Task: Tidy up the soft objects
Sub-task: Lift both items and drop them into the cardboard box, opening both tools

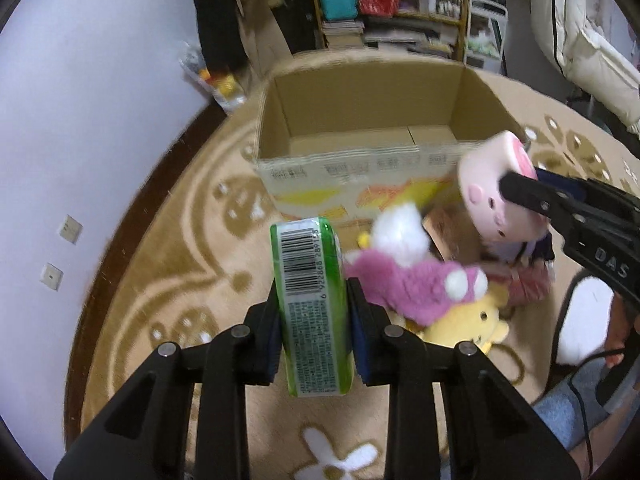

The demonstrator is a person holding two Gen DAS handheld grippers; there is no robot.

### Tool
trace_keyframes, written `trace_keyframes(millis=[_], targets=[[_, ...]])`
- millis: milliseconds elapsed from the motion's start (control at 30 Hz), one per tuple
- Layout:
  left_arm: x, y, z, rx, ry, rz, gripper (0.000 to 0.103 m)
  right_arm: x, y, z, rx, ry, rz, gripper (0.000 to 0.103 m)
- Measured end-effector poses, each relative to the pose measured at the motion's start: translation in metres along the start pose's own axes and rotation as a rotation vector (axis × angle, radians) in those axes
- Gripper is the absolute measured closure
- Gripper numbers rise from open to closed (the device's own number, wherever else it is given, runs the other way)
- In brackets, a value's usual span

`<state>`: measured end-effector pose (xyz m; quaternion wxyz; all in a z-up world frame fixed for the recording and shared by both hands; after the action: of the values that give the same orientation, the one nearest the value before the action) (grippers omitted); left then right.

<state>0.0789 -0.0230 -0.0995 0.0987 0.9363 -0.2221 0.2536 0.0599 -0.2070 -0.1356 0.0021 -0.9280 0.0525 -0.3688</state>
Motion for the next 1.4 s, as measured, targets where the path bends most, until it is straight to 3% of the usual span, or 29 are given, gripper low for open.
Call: trace_keyframes(millis=[233, 433, 1033, 1400], targets=[[0.026, -0.01, -0.029, 0.085, 0.176, 0.018, 0.076, 0.013, 0.003, -0.023, 0.003, 0.076, 0.02, 0.072], [0.052, -0.015, -0.047, 0.091, 0.287, 0.037, 0.076, 0.027, 0.004, -0.038, 0.016, 0.142, 0.03, 0.072], [0.107, 0.002, -0.019, 0.098, 0.318, 0.15, 0.076, 0.054, -0.004, -0.047, 0.016, 0.313, -0.021, 0.072], [0.136, -0.013, 0.0, 0.058, 0.383, 0.111, 0.075, 0.062, 0.006, -0.008, -0.005, 0.271, -0.008, 0.072]])
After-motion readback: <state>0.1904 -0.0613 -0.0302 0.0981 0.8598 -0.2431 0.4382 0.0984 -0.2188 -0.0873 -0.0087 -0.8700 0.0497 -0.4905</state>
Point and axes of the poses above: each gripper's, at about its wrist camera, not at the fingertips, and z roughly the way its jaws point, y to its right, x to its top, the point moved 6 cm from there along z, roughly the way its jaws point, and after that the axes turned 15 degrees about -x, right-handed, at the moved point
